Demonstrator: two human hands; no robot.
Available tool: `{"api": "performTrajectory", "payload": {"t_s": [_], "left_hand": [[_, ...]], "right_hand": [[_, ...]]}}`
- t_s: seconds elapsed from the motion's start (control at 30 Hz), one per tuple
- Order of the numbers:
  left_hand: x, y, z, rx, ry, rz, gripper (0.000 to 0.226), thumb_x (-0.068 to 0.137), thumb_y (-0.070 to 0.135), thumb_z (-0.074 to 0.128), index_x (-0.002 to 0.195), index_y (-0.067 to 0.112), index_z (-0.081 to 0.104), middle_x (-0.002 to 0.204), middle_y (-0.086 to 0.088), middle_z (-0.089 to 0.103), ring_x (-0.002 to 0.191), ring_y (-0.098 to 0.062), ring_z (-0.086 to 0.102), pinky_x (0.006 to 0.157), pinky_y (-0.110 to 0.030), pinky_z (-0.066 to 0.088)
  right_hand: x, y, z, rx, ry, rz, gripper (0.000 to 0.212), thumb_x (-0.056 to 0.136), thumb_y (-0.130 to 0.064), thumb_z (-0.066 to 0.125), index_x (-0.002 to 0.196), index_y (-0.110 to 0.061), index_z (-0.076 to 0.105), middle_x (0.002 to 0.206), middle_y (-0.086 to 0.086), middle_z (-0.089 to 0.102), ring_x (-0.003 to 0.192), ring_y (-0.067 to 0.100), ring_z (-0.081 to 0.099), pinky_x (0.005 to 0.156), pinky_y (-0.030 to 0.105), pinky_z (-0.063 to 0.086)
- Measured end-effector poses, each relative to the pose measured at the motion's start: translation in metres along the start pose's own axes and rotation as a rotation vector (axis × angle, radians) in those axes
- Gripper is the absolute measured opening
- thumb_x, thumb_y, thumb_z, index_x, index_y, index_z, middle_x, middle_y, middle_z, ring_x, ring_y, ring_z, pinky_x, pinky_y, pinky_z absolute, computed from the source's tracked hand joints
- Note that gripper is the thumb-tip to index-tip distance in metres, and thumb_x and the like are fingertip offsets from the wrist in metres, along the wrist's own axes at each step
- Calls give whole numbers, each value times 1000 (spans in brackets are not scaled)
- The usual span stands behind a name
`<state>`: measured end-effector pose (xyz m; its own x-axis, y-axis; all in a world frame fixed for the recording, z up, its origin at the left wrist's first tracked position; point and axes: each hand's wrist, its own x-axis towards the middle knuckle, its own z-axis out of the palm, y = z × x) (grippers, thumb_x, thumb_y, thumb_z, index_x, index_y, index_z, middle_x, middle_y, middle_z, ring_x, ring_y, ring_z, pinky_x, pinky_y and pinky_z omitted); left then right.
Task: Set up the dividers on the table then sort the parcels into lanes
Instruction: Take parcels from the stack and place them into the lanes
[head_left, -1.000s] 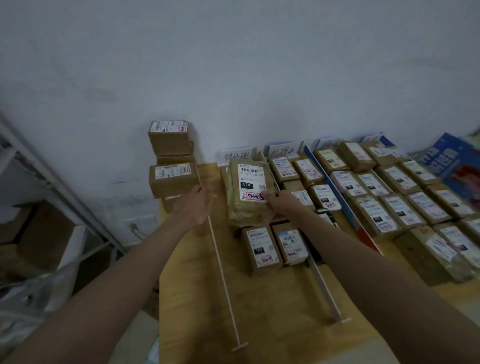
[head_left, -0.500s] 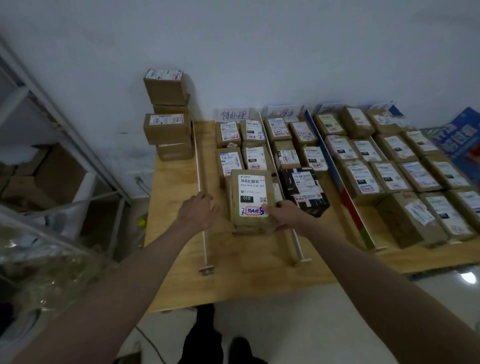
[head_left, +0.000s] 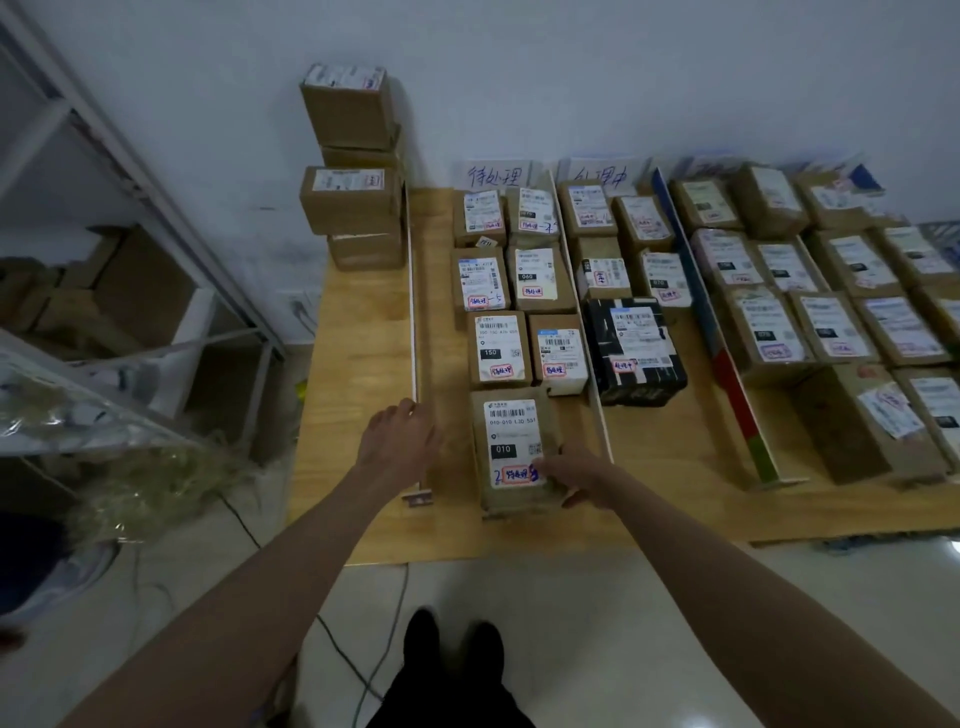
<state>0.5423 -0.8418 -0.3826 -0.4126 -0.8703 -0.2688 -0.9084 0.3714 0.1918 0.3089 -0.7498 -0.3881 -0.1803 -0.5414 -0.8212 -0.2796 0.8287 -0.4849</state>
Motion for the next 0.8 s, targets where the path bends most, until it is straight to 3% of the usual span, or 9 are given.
{"api": "performTrajectory", "payload": {"t_s": [0.1,0.6,0.8], "left_hand": [[-1,-6,8,2,13,-2,47,101,42,37,131,12,56,131,-8,56,115,-27,56,100,-38,42],[13,-18,11,8,15,-38,46,101,40,36,133,13,55,133,-6,56,117,-24,55,102,-36,40],[12,-14,7,45,-18,-44,47,102,42,35,135,13,53,136,-6,54,121,-25,53,104,-37,38]], "right_hand": [[13,-2,8,-1,-7,7,38,100,-29,52,129,-5,50,126,15,61,112,32,61,92,44,53],[52,-8,22,27,12,10,50,94,-28,62,134,-8,40,131,11,57,116,30,58,86,43,53],[52,-13,17,-46,34,-14,61,93,-38,63,140,-6,38,138,11,52,121,31,55,89,44,54]]}}
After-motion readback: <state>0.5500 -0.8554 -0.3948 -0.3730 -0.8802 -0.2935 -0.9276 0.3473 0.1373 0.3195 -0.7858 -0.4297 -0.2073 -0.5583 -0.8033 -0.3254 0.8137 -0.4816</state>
